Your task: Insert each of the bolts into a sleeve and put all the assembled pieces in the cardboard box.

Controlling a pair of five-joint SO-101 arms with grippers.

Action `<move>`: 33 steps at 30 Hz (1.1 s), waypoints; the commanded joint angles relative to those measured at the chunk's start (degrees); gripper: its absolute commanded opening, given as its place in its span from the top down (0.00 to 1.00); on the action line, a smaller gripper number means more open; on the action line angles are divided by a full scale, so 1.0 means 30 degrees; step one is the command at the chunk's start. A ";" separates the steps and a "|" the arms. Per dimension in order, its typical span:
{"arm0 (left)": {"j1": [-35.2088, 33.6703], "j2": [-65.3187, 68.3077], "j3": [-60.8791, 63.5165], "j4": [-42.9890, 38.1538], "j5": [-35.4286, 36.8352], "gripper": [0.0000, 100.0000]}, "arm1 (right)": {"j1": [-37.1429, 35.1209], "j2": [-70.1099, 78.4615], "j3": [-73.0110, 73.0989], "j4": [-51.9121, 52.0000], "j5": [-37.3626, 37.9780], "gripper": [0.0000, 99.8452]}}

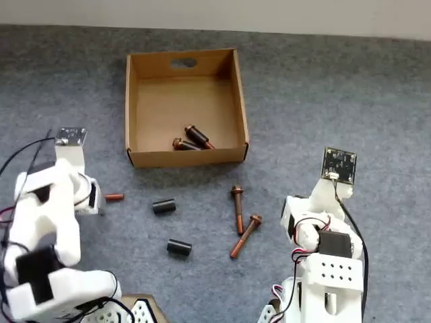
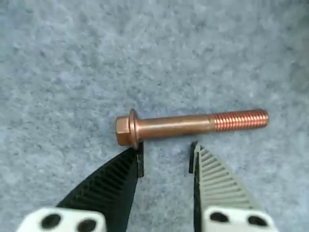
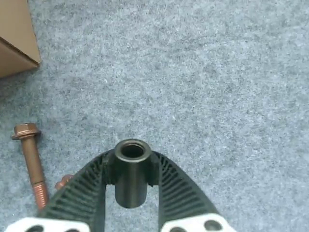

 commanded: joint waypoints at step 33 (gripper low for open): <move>0.2916 0.2388 -0.7810 0.4864 1.1106 0.83 | 0.0103 -0.0249 -0.0073 -0.0337 -0.0147 0.99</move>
